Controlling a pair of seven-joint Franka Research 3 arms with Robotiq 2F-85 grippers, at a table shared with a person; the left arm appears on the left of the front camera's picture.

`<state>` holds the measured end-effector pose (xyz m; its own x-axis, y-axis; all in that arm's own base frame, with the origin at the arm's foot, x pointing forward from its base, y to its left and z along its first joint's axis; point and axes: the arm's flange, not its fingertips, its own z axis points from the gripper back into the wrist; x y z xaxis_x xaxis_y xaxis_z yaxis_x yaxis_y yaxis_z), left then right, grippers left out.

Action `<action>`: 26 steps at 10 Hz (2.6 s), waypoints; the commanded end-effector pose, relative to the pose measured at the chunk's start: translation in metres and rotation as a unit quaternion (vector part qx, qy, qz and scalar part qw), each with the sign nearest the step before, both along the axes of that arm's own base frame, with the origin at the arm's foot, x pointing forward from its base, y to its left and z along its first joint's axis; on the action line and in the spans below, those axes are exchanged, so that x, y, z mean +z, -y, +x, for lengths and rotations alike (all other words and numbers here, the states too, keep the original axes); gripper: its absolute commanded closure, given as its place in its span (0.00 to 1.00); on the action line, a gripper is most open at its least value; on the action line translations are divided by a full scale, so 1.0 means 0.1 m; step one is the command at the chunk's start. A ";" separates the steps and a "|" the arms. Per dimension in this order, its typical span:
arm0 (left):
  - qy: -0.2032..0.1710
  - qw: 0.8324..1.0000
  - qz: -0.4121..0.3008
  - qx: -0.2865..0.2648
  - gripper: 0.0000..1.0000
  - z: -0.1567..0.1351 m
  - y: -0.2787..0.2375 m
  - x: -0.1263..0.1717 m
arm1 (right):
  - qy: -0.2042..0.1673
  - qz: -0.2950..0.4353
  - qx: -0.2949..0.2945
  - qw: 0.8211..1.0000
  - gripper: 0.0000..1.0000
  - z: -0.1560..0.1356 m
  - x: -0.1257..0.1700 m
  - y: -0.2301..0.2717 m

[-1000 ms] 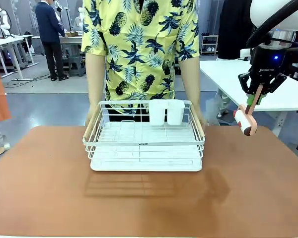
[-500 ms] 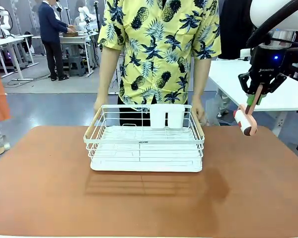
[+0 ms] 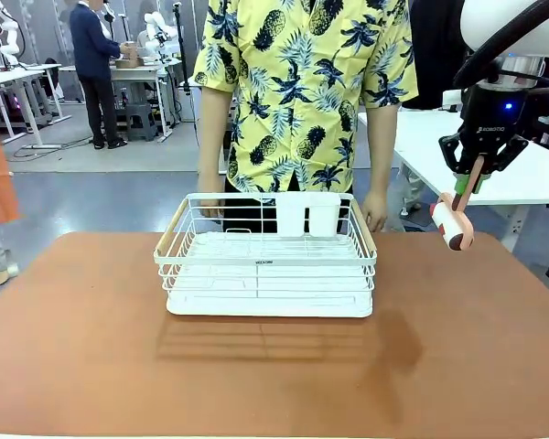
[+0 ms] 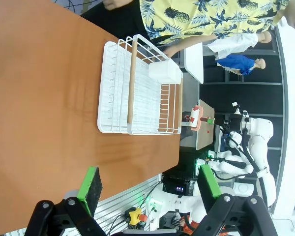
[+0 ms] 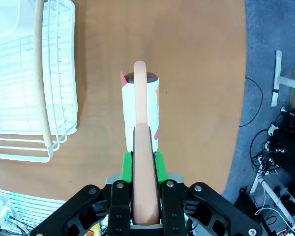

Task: Clean the table.
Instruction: Place the Lint Roller down when the Dish drying rack is positioned in the middle of the table.

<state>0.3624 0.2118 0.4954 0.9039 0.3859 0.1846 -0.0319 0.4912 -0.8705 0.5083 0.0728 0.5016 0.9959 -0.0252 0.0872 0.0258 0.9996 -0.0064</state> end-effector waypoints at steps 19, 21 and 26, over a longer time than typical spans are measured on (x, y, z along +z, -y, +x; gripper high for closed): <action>0.004 1.000 -0.005 -0.001 0.00 -0.01 -0.01 0.01 | 0.078 0.189 -0.608 0.767 0.79 0.16 -0.66 0.12; 0.004 1.000 -0.005 -0.001 0.00 -0.01 -0.01 0.01 | 0.090 0.195 -0.630 0.746 0.79 0.18 -0.82 0.13; 0.004 1.000 -0.005 -0.001 0.00 -0.01 -0.01 0.01 | 0.132 0.236 -0.678 0.683 0.79 0.17 -1.20 0.14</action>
